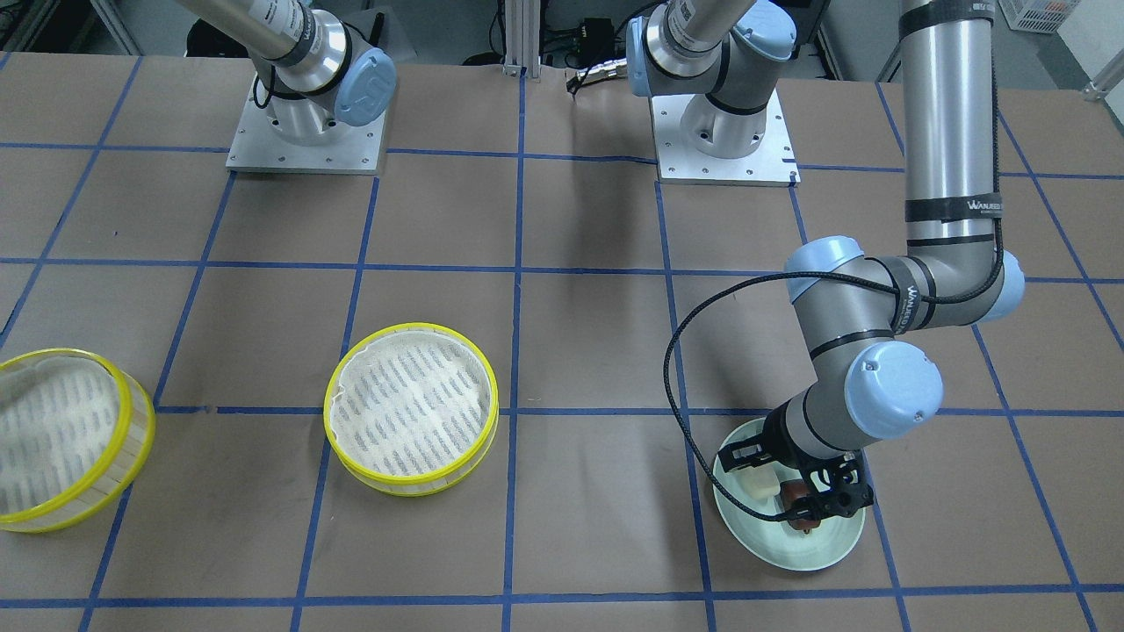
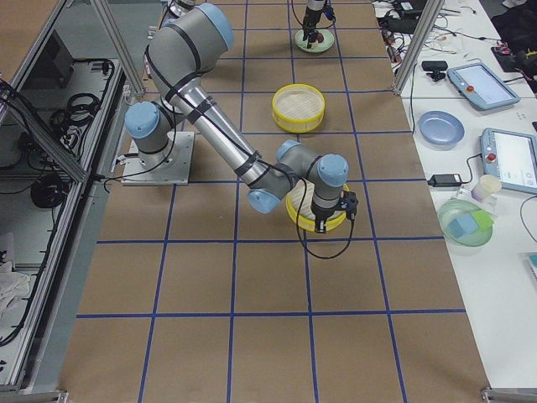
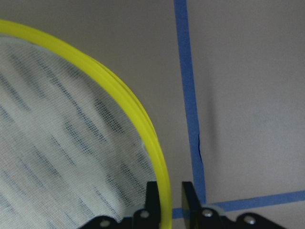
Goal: Stack buns with steamer
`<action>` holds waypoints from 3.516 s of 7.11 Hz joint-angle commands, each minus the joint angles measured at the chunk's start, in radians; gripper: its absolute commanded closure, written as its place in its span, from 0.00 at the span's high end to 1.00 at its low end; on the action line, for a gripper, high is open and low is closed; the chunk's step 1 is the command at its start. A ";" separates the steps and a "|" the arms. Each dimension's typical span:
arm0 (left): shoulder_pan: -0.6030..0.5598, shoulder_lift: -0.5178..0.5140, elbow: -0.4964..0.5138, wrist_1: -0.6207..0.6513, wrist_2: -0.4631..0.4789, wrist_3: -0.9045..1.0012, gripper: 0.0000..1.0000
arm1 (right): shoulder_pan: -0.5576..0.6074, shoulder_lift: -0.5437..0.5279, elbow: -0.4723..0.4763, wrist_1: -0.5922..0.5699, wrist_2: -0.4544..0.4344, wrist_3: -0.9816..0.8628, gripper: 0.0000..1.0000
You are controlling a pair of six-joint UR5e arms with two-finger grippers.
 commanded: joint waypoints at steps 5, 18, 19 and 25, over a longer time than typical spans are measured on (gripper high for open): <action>-0.034 0.101 0.018 -0.045 0.002 -0.073 0.00 | 0.011 -0.099 -0.011 0.044 0.003 0.076 0.00; -0.540 0.049 0.004 0.105 -0.278 -0.551 0.99 | 0.077 -0.191 -0.005 0.113 -0.041 0.150 0.00; -0.538 0.053 0.010 0.105 -0.275 -0.528 1.00 | 0.077 -0.191 -0.005 0.113 -0.041 0.151 0.00; -0.315 0.174 0.039 0.003 -0.162 -0.231 0.99 | 0.325 -0.309 0.029 0.310 -0.011 0.531 0.00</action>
